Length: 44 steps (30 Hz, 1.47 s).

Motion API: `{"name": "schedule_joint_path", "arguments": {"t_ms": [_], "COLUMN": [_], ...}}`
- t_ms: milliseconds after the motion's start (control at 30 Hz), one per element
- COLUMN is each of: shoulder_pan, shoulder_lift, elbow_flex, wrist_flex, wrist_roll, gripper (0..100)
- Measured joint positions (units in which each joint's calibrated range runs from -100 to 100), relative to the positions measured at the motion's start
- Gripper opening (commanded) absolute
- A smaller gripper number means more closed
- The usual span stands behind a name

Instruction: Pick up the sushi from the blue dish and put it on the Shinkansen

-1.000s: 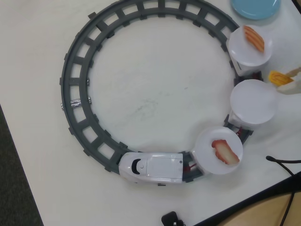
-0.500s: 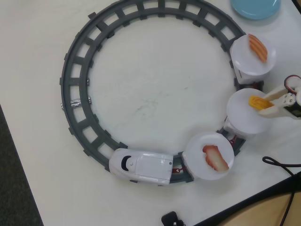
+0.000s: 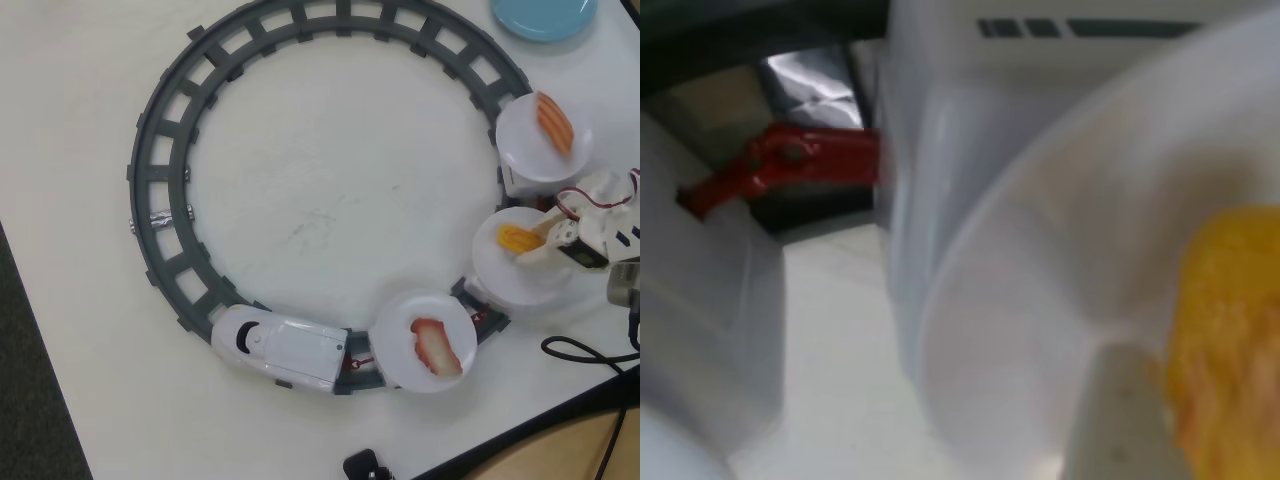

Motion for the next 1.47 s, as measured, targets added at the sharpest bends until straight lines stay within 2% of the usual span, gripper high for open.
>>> {"name": "schedule_joint_path", "arguments": {"t_ms": [100, 167, 300, 433, 533, 667, 800, 900, 1067, 1267, 1467], "shoulder_pan": [-1.26, -1.34, -2.44, 0.16, 8.43, 25.29, 47.11, 58.05, 67.43, 78.69, 80.74], "shoulder_lift": [-0.93, -2.61, -9.52, -20.97, -31.58, -46.65, -59.96, -71.58, -72.67, -72.51, -72.51], "elbow_flex": [0.00, 0.09, -3.69, -11.35, -13.42, -9.28, 5.85, 21.88, 43.76, 50.79, 50.88], "wrist_flex": [1.05, 3.24, 8.40, 11.55, 11.81, 11.99, 10.15, 7.44, 2.80, 2.10, 4.11], "wrist_roll": [0.26, -0.37, -3.56, -10.98, -17.10, -23.42, -27.66, -28.39, -28.60, -28.60, -28.60], "gripper": [44, 48, 51, 51, 51, 51, 51, 51, 51, 49, 44]}}
